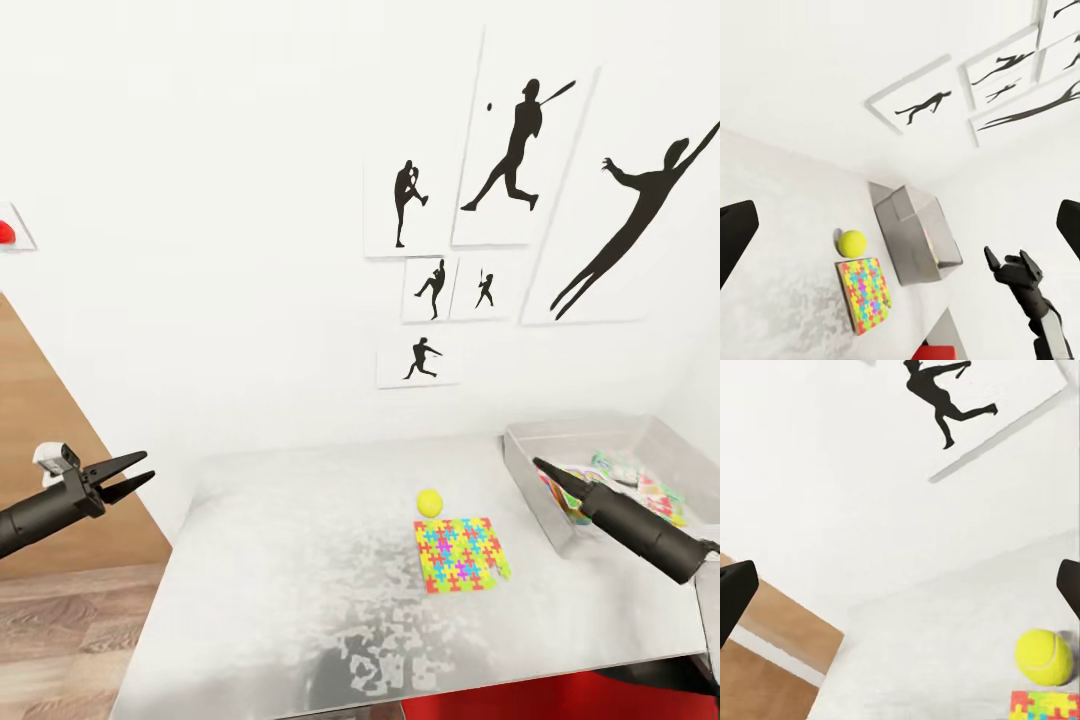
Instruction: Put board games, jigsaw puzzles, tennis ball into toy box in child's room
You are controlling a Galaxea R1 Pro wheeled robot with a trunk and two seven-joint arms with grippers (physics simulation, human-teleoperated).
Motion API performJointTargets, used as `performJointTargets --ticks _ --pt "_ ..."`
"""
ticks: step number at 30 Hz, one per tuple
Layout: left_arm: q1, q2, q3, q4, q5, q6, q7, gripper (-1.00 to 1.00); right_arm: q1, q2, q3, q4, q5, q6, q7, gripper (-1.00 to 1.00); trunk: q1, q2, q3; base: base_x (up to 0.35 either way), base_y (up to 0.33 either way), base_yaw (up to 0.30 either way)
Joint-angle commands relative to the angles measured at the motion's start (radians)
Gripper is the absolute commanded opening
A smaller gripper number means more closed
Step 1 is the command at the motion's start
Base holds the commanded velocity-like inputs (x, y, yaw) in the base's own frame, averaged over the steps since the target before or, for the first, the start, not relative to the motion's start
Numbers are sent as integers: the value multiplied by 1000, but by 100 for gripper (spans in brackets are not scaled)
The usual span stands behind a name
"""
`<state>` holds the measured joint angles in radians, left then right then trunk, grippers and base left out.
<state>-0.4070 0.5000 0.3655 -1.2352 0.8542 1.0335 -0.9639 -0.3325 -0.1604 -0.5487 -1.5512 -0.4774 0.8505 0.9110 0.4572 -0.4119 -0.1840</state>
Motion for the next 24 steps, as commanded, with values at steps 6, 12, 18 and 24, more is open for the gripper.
performJointTargets --ticks 6,12,18,24 --pt "3 0 0 -17 -1 4 -4 100 -215 41 361 39 -22 118 -634 100 0 -2 -2 0 0 0" --pt "5 0 0 -18 -1 4 -4 100 -493 164 454 429 -7 136 -934 100 0 -2 -2 0 0 0" --pt "8 1 2 -18 -2 5 -4 100 -628 179 459 771 -4 12 -1092 100 0 -2 -2 0 0 0" --pt "8 3 4 -17 -4 5 -4 100 -650 169 453 842 -8 -24 -1184 100 0 -2 -2 0 0 0"
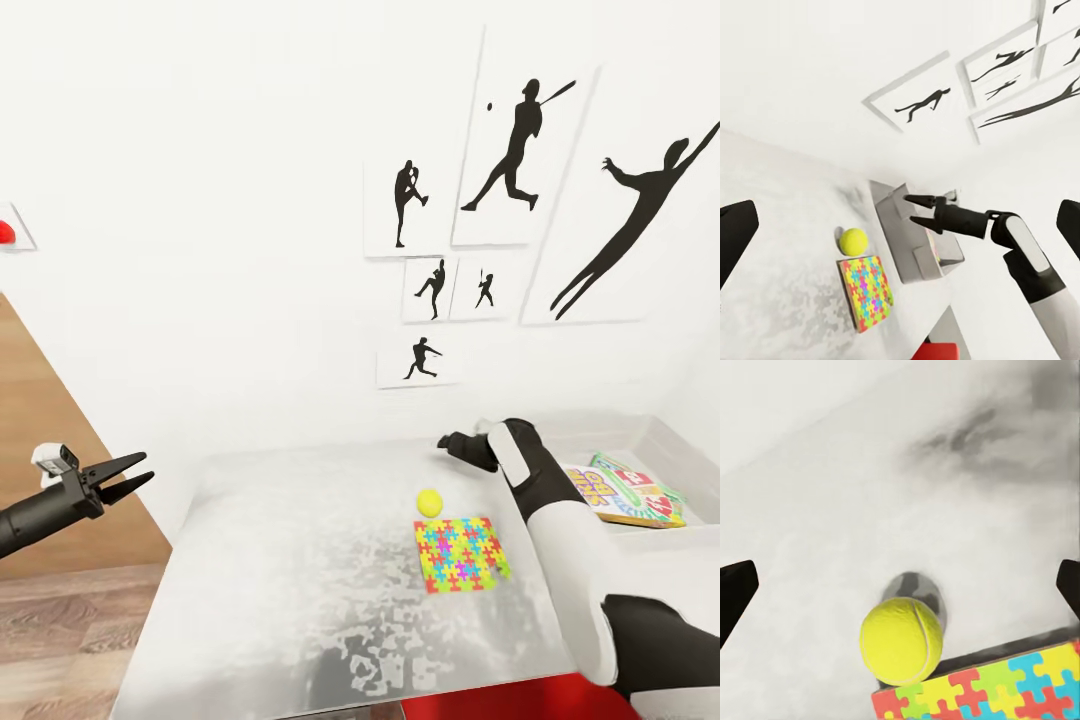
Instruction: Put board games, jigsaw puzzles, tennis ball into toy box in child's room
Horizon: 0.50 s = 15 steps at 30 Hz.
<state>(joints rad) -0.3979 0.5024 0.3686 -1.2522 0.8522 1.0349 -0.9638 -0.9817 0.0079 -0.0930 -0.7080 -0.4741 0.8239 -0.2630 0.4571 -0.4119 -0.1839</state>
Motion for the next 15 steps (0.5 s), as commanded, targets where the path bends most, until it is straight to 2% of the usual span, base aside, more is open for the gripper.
performJointTargets --ticks 1,6,12,15 --pt "-1 0 1 0 -2 4 -4 100 -2 -2 -4 1 -12 1 -26 100 1 -2 -2 0 0 0" --pt "-1 1 1 0 -2 4 -5 100 0 -10 -6 7 -11 -3 -93 100 1 -2 -2 0 0 0" --pt "-1 2 1 0 -2 5 -5 100 6 -46 -7 10 -19 -4 -108 100 1 -2 -7 0 0 0" --pt "-1 3 1 0 -2 5 -5 100 8 -53 -7 10 -20 -5 -109 100 1 -2 -11 0 0 0"
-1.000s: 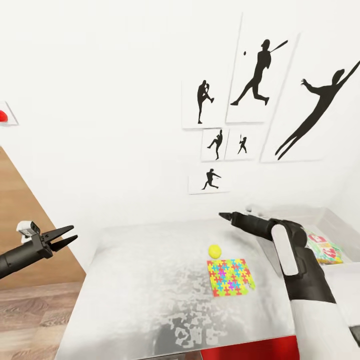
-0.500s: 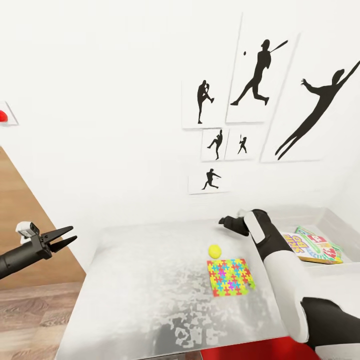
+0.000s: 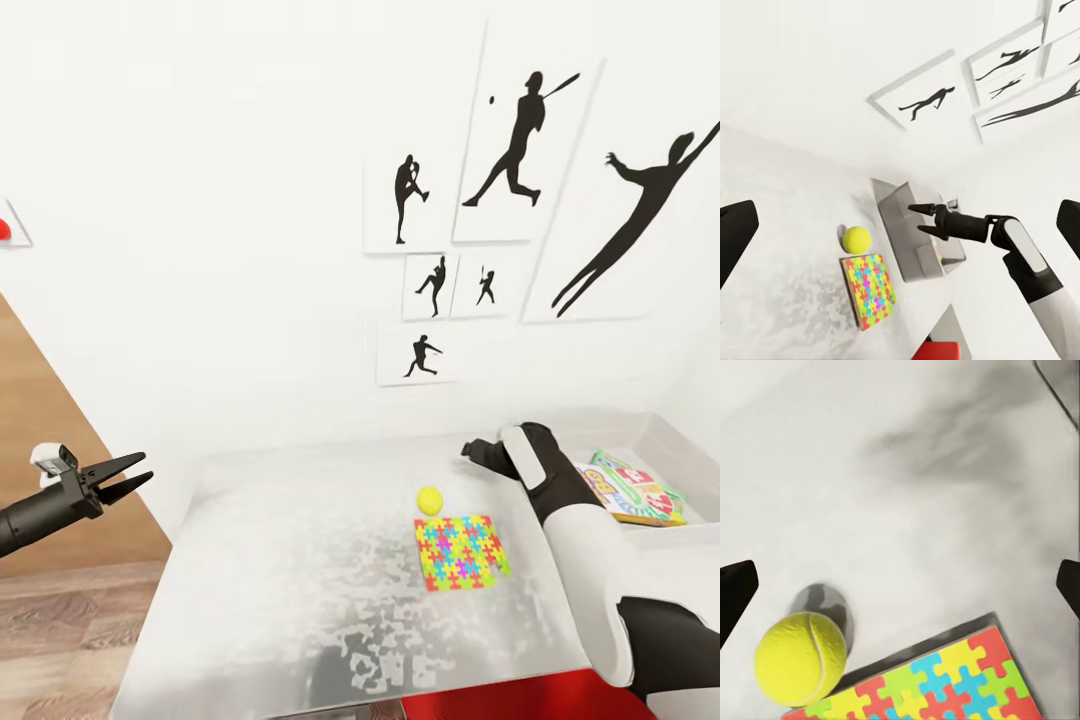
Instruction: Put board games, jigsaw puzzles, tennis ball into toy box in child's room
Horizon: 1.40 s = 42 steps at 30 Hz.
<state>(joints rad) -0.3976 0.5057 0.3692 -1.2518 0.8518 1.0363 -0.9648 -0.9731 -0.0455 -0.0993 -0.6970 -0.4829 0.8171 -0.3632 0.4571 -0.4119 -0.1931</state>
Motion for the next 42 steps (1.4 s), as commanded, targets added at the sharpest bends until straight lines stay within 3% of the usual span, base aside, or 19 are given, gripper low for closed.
performJointTargets --ticks 1,15,31,42 --pt "-1 1 1 0 -2 4 -4 100 -1 -1 0 -1 -11 2 -9 100 1 -2 -4 0 0 0" --pt "-1 2 1 2 -2 4 -5 100 2 -4 1 40 -5 -23 -9 100 1 -2 -26 0 0 0" --pt "2 24 1 5 -2 4 -5 100 2 -6 0 85 -4 -27 -8 100 1 -2 -52 0 0 0" --pt "2 25 1 5 -2 4 -5 100 2 -32 1 103 -5 -69 -8 100 1 -2 -70 0 0 0"
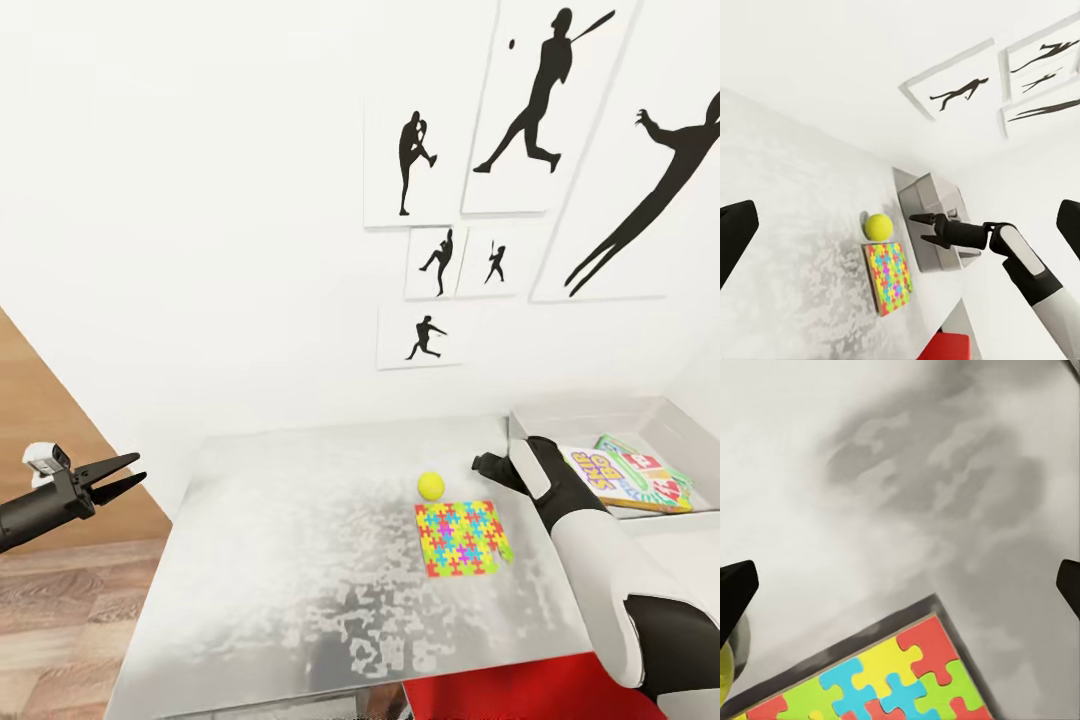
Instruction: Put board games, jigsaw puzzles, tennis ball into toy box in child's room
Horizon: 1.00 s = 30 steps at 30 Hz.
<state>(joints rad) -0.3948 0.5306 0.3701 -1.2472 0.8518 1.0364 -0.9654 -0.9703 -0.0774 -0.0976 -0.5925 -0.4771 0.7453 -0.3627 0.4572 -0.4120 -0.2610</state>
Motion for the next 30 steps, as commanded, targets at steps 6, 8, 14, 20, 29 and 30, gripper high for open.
performJointTargets --ticks 6,8,14,20,29,30 --pt "-1 0 1 0 -2 4 -4 100 0 -1 0 -1 -10 2 -8 100 0 -2 -12 0 0 0" --pt "-1 0 1 0 -2 4 -4 100 2 -1 1 -1 -8 1 -7 100 0 -2 -15 0 0 0" --pt "-1 0 1 0 -2 4 -4 100 9 0 7 -1 -3 -40 -5 100 0 -2 -25 0 0 0" --pt "-1 0 1 0 -2 4 -4 100 7 1 11 13 -4 -83 -4 100 0 -2 -29 0 0 0" --pt "-1 0 1 0 -2 4 -4 100 7 1 8 28 -8 -93 -5 100 0 -2 -29 0 0 0" --pt "-1 0 1 0 -2 4 -4 100 7 1 9 28 -7 -93 -6 100 0 -2 -29 -17 0 0"
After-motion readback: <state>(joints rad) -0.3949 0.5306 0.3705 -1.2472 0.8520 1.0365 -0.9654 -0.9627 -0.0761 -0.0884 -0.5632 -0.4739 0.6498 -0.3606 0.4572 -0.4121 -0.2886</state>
